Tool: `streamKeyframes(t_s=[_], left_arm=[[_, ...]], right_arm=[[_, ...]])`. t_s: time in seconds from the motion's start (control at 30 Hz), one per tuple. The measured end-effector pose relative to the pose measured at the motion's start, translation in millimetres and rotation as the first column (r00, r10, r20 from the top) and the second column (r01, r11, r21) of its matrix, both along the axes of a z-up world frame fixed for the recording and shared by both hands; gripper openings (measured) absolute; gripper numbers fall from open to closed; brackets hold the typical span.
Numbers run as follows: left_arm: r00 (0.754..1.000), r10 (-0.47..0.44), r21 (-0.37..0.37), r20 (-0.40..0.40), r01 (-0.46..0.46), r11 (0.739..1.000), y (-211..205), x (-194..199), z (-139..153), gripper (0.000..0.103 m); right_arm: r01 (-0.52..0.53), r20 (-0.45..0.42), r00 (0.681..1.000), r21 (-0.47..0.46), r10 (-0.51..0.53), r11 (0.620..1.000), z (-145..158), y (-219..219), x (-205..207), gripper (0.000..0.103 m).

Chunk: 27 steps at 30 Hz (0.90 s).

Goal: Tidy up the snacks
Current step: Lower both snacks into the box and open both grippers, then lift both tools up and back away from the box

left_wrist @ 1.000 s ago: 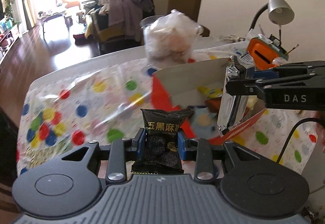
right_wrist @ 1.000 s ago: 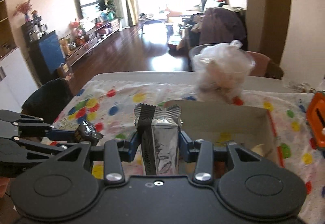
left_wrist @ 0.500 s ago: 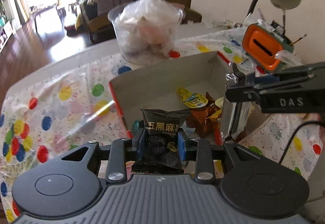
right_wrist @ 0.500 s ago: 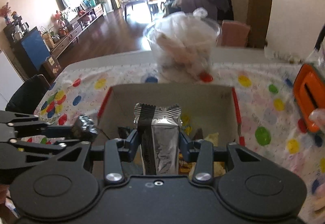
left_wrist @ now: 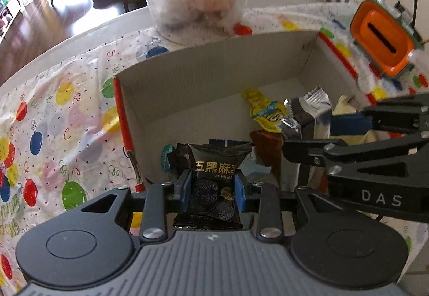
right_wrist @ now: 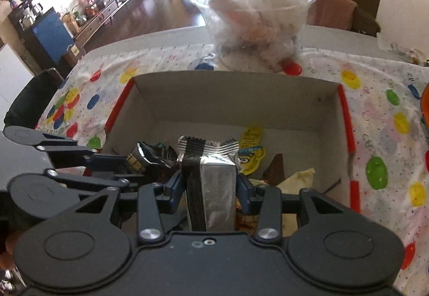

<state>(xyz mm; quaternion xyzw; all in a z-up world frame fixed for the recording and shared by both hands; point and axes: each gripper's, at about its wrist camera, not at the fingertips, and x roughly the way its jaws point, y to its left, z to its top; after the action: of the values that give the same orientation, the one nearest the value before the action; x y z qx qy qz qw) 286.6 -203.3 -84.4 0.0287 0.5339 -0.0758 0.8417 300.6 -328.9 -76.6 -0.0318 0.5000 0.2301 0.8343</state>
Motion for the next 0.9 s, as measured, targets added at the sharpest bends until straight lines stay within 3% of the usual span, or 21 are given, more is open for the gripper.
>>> streamKeyframes(t_s=[0.37, 0.67, 0.73, 0.8, 0.9], left_arm=[[1.000, -0.007, 0.041, -0.012, 0.008, 0.999, -2, 3, -15, 0.032], [1.000, -0.006, 0.008, 0.024, 0.006, 1.000, 6, -8, -6, 0.032], [0.999, -0.005, -0.002, 0.037, 0.005, 1.000, 8, -11, -1, 0.035], [0.998, -0.008, -0.020, 0.055, 0.009, 1.000, 12, -16, 5, 0.050], [0.996, -0.018, -0.027, 0.092, 0.020, 0.999, 14, -26, 16, 0.052]], right_arm=[[-0.032, -0.023, 0.999, -0.035, 0.031, 0.999, -13, 5, 6, 0.042], [-0.007, 0.023, 1.000, -0.005, 0.007, 1.000, 6, -2, -7, 0.046], [0.001, 0.036, 0.999, 0.007, -0.002, 1.000, 13, -4, -11, 0.049], [0.015, 0.046, 0.999, 0.022, -0.016, 1.000, 20, -7, -18, 0.050], [0.026, 0.073, 0.997, 0.037, -0.028, 0.999, 30, -10, -29, 0.053]])
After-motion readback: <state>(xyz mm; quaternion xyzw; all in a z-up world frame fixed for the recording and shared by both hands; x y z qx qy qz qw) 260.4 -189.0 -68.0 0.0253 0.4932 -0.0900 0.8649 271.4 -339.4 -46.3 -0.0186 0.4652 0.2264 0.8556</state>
